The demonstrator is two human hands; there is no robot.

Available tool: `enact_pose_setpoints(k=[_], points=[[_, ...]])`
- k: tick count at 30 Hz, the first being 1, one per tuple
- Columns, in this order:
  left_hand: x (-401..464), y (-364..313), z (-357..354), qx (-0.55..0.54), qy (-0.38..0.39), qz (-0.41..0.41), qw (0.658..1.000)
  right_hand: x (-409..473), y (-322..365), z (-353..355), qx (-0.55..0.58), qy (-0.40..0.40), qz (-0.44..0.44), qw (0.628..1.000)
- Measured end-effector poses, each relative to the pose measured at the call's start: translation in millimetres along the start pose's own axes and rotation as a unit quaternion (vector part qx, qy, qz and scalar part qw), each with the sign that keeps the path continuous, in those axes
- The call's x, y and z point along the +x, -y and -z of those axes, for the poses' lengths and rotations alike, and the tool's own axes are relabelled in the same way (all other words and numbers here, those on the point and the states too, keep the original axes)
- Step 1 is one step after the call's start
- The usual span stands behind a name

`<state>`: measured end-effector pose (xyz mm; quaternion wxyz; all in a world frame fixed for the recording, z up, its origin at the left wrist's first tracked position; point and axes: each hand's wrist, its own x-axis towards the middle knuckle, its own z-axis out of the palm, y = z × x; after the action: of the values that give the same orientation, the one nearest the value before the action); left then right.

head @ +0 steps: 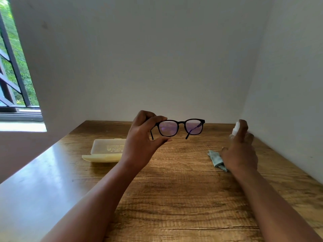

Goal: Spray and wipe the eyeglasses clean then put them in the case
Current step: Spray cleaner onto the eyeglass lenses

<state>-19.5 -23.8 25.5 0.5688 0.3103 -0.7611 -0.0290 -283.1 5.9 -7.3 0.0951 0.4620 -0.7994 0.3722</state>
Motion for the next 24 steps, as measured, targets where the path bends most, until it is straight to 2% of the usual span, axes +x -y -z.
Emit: enact_pose_setpoints(k=[5,9,12,15,18,24], points=[[1,2,1,0.008,-0.007,-0.002,1.0,-1,5,4,0.077,-0.01,0.049,0.996],[1,5,3,0.015,-0.013,-0.001,1.0,-6,22,13,0.185,-0.031,0.158,0.969],[1,6,3,0.015,-0.016,0.004,1.0,-16,37,16,0.228,0.017,0.243,0.943],[2,6,3,0.016,-0.014,0.001,1.0,-25,45,16,0.218,0.065,0.303,0.925],[2,7,3,0.021,-0.011,0.0,1.0,-30,48,16,0.208,0.081,0.327,0.918],[1,6,3,0.018,-0.012,0.002,1.0,-27,49,17,0.145,-0.007,0.32,0.936]])
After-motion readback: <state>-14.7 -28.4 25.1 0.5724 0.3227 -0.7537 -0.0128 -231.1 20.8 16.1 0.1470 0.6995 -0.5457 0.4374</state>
